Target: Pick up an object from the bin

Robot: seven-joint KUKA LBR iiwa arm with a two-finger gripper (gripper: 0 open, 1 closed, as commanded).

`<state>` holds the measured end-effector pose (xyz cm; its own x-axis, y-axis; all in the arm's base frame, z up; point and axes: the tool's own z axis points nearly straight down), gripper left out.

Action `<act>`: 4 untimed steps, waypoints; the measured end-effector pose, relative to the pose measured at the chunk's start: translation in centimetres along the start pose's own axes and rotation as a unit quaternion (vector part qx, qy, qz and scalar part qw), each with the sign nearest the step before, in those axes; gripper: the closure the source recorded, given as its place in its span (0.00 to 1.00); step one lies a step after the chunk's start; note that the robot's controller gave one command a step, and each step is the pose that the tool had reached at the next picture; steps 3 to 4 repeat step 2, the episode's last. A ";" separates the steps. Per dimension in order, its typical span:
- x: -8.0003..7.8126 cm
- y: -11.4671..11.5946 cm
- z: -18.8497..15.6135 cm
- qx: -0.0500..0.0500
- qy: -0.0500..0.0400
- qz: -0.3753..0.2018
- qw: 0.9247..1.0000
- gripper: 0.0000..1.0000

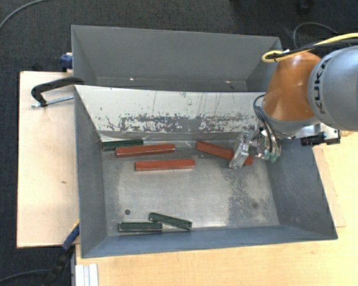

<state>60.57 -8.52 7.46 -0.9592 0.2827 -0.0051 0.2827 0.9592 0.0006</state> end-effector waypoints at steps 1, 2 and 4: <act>-0.2 0.1 -2.4 -0.001 -0.002 -0.001 1.000 1.00; -0.5 0.2 -8.2 -0.001 -0.004 -0.001 1.000 1.00; -0.5 0.2 -8.2 -0.001 -0.004 -0.001 1.000 1.00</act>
Offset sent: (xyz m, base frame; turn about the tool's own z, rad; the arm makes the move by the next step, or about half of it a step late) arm 0.0001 0.0001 0.0213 0.0000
